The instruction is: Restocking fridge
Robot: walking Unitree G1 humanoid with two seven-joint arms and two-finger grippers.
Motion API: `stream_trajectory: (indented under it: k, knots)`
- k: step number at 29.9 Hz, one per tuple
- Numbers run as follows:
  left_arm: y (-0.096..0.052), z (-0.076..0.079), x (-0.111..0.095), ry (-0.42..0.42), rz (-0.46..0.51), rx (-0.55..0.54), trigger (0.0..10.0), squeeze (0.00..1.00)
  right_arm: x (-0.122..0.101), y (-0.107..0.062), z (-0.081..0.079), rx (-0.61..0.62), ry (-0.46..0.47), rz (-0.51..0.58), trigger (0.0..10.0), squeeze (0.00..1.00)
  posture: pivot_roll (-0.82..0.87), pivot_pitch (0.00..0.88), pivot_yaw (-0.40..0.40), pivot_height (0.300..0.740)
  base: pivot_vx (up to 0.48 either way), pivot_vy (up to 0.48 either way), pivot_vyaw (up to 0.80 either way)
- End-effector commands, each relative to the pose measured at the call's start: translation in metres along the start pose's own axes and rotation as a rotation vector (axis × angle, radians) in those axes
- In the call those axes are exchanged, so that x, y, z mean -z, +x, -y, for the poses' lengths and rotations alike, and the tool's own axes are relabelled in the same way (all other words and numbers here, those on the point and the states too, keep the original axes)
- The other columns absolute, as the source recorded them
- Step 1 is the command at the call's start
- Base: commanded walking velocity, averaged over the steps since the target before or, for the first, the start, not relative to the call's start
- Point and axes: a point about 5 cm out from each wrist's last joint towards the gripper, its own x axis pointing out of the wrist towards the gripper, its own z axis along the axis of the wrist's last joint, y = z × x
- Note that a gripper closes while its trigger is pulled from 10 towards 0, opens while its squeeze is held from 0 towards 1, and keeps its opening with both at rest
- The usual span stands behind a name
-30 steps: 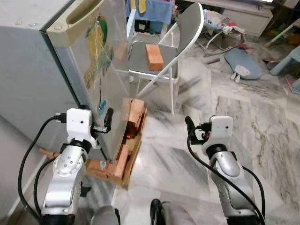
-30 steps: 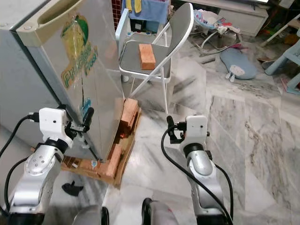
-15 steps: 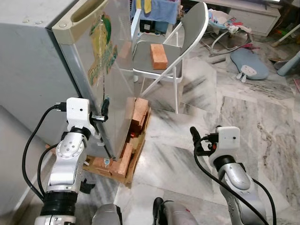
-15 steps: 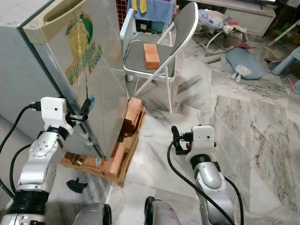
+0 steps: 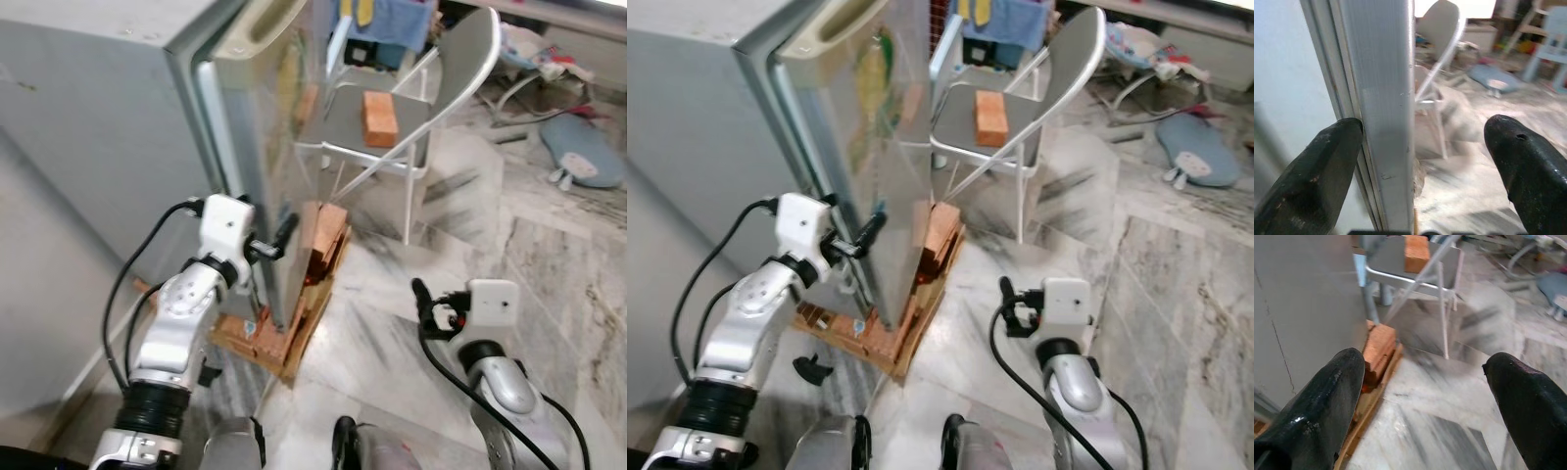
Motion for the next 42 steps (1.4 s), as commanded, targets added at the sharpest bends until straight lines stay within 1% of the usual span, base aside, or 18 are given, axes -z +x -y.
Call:
stream_trajectory:
  k: [1, 2, 3, 4, 5, 6, 11, 13, 14, 16, 18, 20, 21, 25, 28, 29, 33, 42]
  knots:
    - [0.02, 0.047, -0.042, 0.067, 0.131, 0.263, 10.0, 0.0, 0.001, -0.008, 0.01, 0.057, 0.022, -0.016, 10.0, 0.0, 0.04, 0.119, 0.008, 0.74, 0.0, 0.0, 0.0]
    - [0.021, 0.063, -0.05, 0.057, 0.154, 0.34, 10.0, 0.0, 0.003, -0.011, 0.012, 0.066, 0.023, -0.021, 10.0, 0.0, 0.04, 0.117, 0.009, 0.74, 0.0, 0.0, 0.0]
    - [0.021, 0.074, -0.055, 0.048, 0.168, 0.393, 10.0, 0.0, 0.004, -0.013, 0.013, 0.07, 0.016, -0.024, 10.0, 0.0, 0.04, 0.117, 0.011, 0.74, 0.0, 0.0, 0.0]
    - [0.021, 0.081, -0.058, 0.039, 0.176, 0.427, 10.0, 0.0, 0.004, -0.014, 0.013, 0.075, 0.012, -0.025, 10.0, 0.0, 0.03, 0.117, 0.014, 0.74, 0.0, 0.0, 0.0]
    - [0.02, 0.091, -0.06, -0.004, 0.181, 0.474, 10.0, 0.0, 0.004, -0.014, 0.014, 0.089, 0.014, -0.025, 10.0, 0.0, 0.03, 0.117, 0.015, 0.74, 0.0, 0.0, 0.0]
    - [0.019, 0.092, -0.058, -0.026, 0.175, 0.476, 10.0, 0.0, 0.003, -0.013, 0.013, 0.092, 0.014, -0.021, 10.0, 0.0, 0.02, 0.116, 0.016, 0.74, 0.0, 0.0, 0.0]
    - [0.014, 0.081, -0.047, -0.051, 0.144, 0.43, 10.0, 0.0, 0.001, -0.01, 0.01, 0.094, 0.017, -0.009, 10.0, 0.0, 0.03, 0.114, 0.017, 0.74, 0.0, 0.0, 0.0]
    - [0.014, 0.068, -0.043, -0.065, 0.125, 0.355, 10.0, 0.0, 0.0, -0.009, 0.009, 0.093, 0.02, -0.011, 10.0, 0.0, 0.04, 0.112, 0.015, 0.74, 0.0, 0.0, 0.0]
    - [0.014, 0.058, -0.041, -0.044, 0.113, 0.285, 10.0, 0.0, 0.001, -0.008, 0.008, 0.092, 0.022, -0.013, 10.0, 0.0, 0.04, 0.11, 0.013, 0.74, 0.0, 0.0, 0.0]
    - [0.012, 0.043, -0.037, -0.025, 0.094, 0.194, 10.0, 0.0, 0.001, -0.007, 0.008, 0.088, 0.025, -0.014, 10.0, 0.0, 0.05, 0.108, 0.008, 0.74, 0.0, 0.0, 0.0]
    - [0.009, 0.032, -0.035, -0.039, 0.08, 0.147, 10.0, 0.0, 0.001, -0.005, 0.007, 0.083, 0.025, -0.012, 10.0, 0.0, 0.05, 0.108, 0.006, 0.74, 0.0, 0.0, 0.0]
    - [0.005, 0.022, -0.035, -0.055, 0.096, 0.107, 10.0, 0.0, 0.0, -0.002, 0.006, 0.079, 0.024, -0.009, 10.0, 0.0, 0.06, 0.105, 0.0, 0.74, 0.0, 0.0, 0.0]
    - [0.002, 0.015, -0.033, -0.044, 0.09, 0.073, 10.0, 0.0, 0.0, 0.0, 0.005, 0.076, 0.025, -0.01, 10.0, 0.0, 0.06, 0.102, -0.005, 0.74, 0.255, -0.405, 0.0]
    - [0.0, 0.014, -0.031, -0.035, 0.081, 0.068, 10.0, 0.0, -0.002, 0.004, 0.004, 0.071, 0.026, -0.004, 10.0, 0.0, 0.06, 0.099, -0.011, 0.74, 0.064, -0.413, -0.3]
    - [0.001, 0.019, -0.03, -0.031, 0.075, 0.084, 10.0, 0.0, -0.003, 0.006, 0.003, 0.067, 0.022, 0.002, 10.0, 0.0, 0.06, 0.099, -0.011, 0.74, 0.0, -0.435, 0.0]
    - [0.002, 0.023, -0.029, -0.026, 0.068, 0.096, 10.0, 0.0, -0.005, 0.008, 0.001, 0.065, 0.019, 0.005, 10.0, 0.0, 0.06, 0.119, -0.009, 0.74, 0.0, -0.458, 0.0]
    - [0.004, 0.031, -0.029, -0.029, 0.071, 0.116, 10.0, 0.0, -0.005, 0.01, 0.001, 0.065, 0.017, 0.009, 10.0, 0.0, 0.06, 0.111, -0.01, 0.74, 0.0, -0.467, 0.0]
    - [0.002, 0.032, -0.026, -0.032, 0.06, 0.115, 10.0, 0.0, -0.005, 0.011, 0.001, 0.067, 0.014, 0.009, 10.0, 0.0, 0.06, 0.113, -0.01, 0.74, 0.0, -0.471, 0.0]
